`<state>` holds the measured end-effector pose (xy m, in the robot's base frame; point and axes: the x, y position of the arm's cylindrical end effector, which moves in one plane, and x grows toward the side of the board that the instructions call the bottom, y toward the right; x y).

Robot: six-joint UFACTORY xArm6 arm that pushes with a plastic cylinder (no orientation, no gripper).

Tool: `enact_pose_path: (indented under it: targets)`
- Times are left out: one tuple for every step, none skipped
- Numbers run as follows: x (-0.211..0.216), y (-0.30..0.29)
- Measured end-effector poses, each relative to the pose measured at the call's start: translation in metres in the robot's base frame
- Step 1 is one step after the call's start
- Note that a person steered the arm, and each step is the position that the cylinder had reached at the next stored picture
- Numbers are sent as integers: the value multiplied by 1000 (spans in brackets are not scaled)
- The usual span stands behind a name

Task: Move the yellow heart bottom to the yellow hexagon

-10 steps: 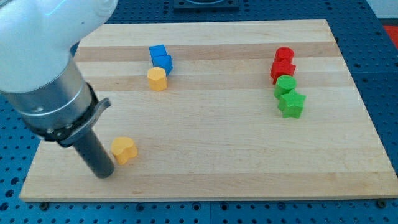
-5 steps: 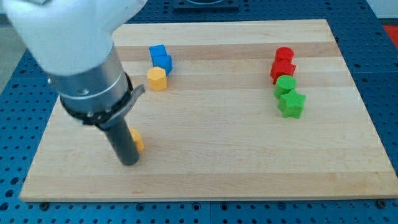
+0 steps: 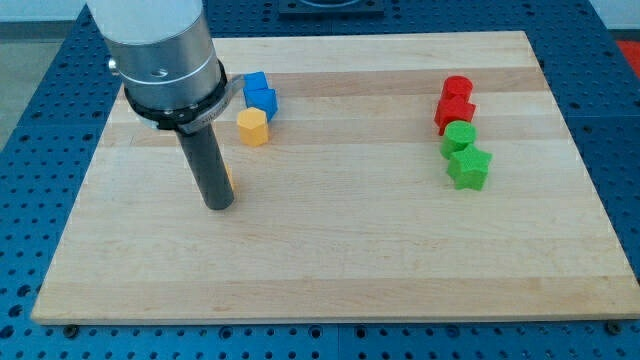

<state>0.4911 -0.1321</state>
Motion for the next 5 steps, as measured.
enact_pose_path:
  targets:
    - [0, 0]
    - [1, 0]
    - [-8, 4]
    - [-10, 9]
    - [16, 2]
